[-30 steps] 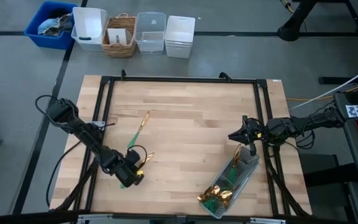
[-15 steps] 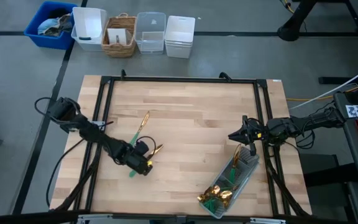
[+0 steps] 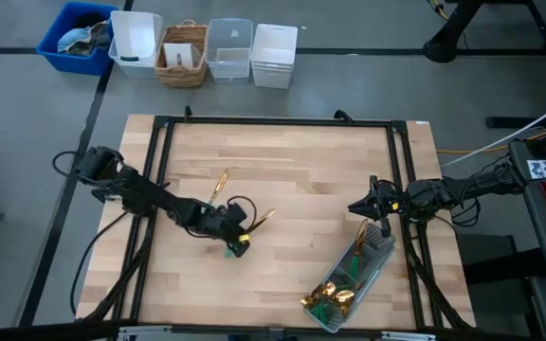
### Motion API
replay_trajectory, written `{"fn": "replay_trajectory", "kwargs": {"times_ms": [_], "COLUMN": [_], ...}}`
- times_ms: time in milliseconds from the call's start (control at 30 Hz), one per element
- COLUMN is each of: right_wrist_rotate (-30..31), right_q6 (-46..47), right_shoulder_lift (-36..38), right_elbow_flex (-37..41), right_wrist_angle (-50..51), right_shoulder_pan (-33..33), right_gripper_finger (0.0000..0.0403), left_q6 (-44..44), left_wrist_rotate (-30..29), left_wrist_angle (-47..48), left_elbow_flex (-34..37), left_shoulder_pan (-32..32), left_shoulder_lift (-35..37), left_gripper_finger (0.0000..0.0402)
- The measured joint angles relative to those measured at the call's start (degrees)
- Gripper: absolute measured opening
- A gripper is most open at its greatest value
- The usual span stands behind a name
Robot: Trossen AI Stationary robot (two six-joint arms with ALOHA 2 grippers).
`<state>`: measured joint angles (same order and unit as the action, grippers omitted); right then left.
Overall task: Sort silverware
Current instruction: Put the bottom table knife into the utensil organizer
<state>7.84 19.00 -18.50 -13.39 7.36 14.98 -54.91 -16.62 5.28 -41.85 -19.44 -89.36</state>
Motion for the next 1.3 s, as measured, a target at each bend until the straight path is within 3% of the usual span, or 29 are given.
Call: {"fn": "replay_trajectory", "kwargs": {"times_ms": [567, 967, 1133, 1300], "right_wrist_rotate": [0.0, 0.0, 0.02, 0.02], "right_q6": [-0.02, -1.53, -1.53, -1.53], "right_shoulder_lift": [0.0, 0.0, 0.0, 0.0], "right_elbow_flex": [0.0, 0.0, 0.0, 0.0], "right_wrist_angle": [0.06, -0.02, -0.48, -0.51], "right_shoulder_pan": [0.0, 0.0, 0.0, 0.0], "right_gripper_finger": [0.0044, 0.0044, 0.0044, 0.0044], "left_q6": [22.63, 37.82, 43.37, 49.07], "left_wrist_rotate": [0.51, 3.13, 3.21, 8.04], "left_wrist_angle": [-25.1, -56.1, -58.77, -58.36], "left_elbow_flex": [-0.09, -0.31, -5.87, -15.5], "left_shoulder_pan": [8.9, 11.66, 11.64, 11.62], "left_shoulder_lift": [0.11, 0.12, -1.95, -8.1], "left_gripper_finger": [0.0033, 0.003, 0.0032, 0.0036]}}
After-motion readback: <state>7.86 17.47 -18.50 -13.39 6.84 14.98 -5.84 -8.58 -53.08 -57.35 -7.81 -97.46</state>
